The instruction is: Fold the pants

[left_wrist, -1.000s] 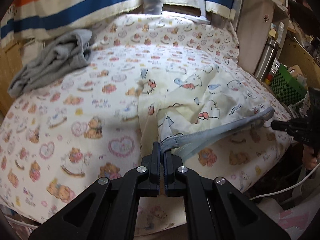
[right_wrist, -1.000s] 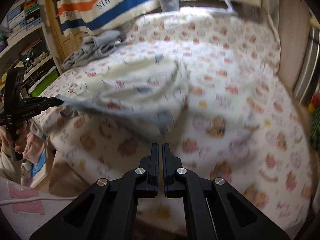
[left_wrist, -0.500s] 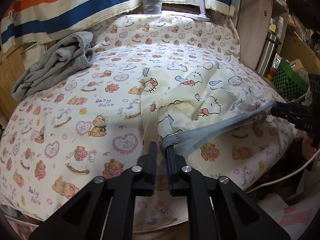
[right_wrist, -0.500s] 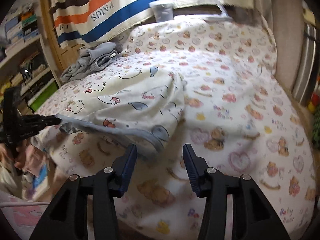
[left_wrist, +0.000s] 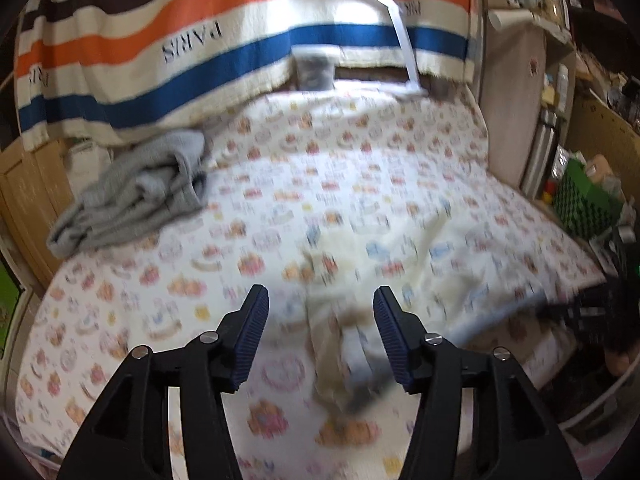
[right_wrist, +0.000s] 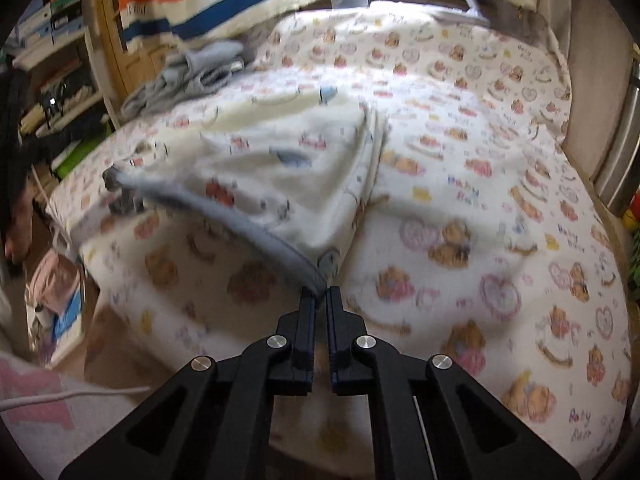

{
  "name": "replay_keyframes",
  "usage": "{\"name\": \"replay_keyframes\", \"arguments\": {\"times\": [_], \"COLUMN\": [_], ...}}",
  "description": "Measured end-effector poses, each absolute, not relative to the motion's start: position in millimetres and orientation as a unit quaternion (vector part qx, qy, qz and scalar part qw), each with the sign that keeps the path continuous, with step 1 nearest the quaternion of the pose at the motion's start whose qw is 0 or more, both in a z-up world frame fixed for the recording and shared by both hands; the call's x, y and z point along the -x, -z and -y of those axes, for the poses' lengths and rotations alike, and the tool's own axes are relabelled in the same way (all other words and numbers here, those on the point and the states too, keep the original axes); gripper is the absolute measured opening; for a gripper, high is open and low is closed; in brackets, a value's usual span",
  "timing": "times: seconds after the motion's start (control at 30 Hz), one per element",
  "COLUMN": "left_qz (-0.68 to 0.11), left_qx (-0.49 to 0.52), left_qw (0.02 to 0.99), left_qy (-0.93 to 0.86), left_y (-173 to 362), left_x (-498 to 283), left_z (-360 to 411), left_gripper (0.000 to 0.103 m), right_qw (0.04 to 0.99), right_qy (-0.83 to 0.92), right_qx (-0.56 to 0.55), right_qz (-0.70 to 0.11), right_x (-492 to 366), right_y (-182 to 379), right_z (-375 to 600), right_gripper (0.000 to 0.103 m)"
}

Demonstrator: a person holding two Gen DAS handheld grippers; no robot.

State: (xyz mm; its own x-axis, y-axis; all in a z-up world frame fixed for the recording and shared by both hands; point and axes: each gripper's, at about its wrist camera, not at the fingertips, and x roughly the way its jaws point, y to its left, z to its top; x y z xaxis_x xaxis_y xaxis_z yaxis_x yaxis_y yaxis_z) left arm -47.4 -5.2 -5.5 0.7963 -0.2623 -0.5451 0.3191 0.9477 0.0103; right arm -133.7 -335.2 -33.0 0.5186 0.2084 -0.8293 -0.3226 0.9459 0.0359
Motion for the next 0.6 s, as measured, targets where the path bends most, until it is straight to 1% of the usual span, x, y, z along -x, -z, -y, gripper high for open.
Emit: {"name": "replay_keyframes", "arguments": {"times": [0.1,0.23,0.3,0.33,0.4,0.43,0.47,0.53,0.57,0.6], "left_qz": [-0.265,-0.281,-0.308,-0.323,-0.362,-0.383,-0.407,-0.440,-0.452,-0.460], "left_qx": [-0.051,-0.036,-0.038,-0.038,-0.032,-0.027,-0.018,-0.003,0.001,0.001], "left_qw": [0.952,0.946,0.933,0.928,0.913,0.904,0.893,0.874,0.866,0.862], "left_qy": [0.142,0.160,0.179,0.181,0.187,0.190,0.194,0.206,0.213,0.215], "left_y": [-7.3,-13.2,-9.6,-6.3,3.9,10.1,17.7,32.1,38.2,42.7], "left_x": [25.1,-21.2,-49.4,-62.9,-89.7,-99.1,-108.5,-117.2,-119.9,-120.4], "left_z": [7.7,17.3,29.0,34.6,43.1,45.8,47.7,50.8,52.4,54.2], "left_gripper": [0.060,0.060,0.060,0.060,0.060,0.058,0.055,0.030,0.025,0.022], "right_qw": [0.871,0.893,0.906,0.912,0.919,0.921,0.922,0.919,0.915,0.910], "right_qy": [-0.148,-0.141,-0.134,-0.126,-0.112,-0.112,-0.111,-0.118,-0.127,-0.134], "right_qx": [0.073,0.033,0.010,0.002,-0.005,-0.005,-0.002,0.006,0.009,0.009], "right_qz": [-0.462,-0.425,-0.401,-0.390,-0.378,-0.372,-0.370,-0.375,-0.382,-0.393], "right_x": [136.6,119.7,103.5,93.1,69.0,58.3,48.0,26.8,18.8,8.3], "right_y": [24.6,-4.4,-20.8,-28.9,-42.1,-47.6,-51.1,-54.1,-52.6,-49.3], "right_z": [339.1,353.9,362.9,366.8,371.8,372.3,372.0,367.4,364.4,361.1], "right_gripper": [0.005,0.006,0.008,0.011,0.029,0.032,0.033,0.033,0.034,0.034]}}
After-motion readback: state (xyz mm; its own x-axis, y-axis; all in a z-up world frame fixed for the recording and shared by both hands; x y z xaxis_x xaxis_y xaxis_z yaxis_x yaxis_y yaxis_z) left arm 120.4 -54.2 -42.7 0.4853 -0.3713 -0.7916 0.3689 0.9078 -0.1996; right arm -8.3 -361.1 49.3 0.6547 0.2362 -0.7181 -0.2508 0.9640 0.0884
